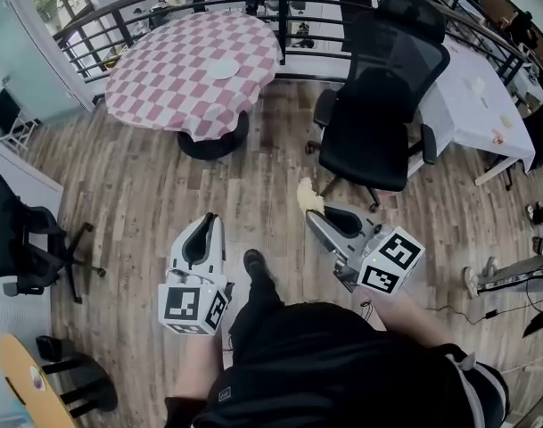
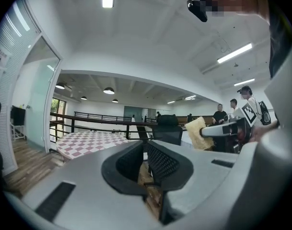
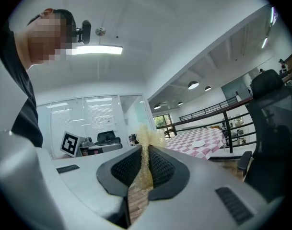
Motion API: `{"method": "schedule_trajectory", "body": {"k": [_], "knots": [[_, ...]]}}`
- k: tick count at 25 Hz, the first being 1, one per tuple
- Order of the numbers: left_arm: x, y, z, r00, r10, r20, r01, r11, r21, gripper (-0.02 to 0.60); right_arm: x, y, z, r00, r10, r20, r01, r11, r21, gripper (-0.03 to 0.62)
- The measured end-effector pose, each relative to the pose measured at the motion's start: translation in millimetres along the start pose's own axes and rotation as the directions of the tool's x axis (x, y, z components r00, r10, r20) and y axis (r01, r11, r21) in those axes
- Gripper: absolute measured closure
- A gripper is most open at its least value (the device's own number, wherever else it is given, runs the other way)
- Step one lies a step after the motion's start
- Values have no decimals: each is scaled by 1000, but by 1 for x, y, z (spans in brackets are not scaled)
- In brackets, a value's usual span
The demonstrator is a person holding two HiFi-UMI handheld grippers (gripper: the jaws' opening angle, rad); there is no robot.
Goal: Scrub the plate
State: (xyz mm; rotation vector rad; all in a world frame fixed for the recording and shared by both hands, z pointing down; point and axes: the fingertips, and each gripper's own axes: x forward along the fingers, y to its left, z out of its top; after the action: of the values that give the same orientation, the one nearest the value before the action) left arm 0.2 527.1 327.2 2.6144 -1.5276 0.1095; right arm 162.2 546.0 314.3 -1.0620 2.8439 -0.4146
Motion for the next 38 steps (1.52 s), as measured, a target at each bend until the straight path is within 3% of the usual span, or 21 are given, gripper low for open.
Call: {"method": "schedule_trajectory", "body": {"k": [7, 14, 23, 38], "knots": [[88, 92, 33, 1000, -20, 13, 20, 1000, 8, 549, 122, -61, 36, 1000, 0, -18, 0, 1000, -13, 549], [147, 172, 50, 999, -34, 10, 34, 999, 16, 549, 232, -90, 49, 999, 39, -28, -39, 999, 10, 549], [234, 231, 44, 999, -24, -32, 23, 1000, -11, 549, 309, -164, 54, 998, 51, -44, -49, 998, 46, 549], [442, 326, 59, 994, 40, -100, -45, 997, -58, 549, 437, -351, 91, 985, 127, -116, -113, 987, 118, 549]]}}
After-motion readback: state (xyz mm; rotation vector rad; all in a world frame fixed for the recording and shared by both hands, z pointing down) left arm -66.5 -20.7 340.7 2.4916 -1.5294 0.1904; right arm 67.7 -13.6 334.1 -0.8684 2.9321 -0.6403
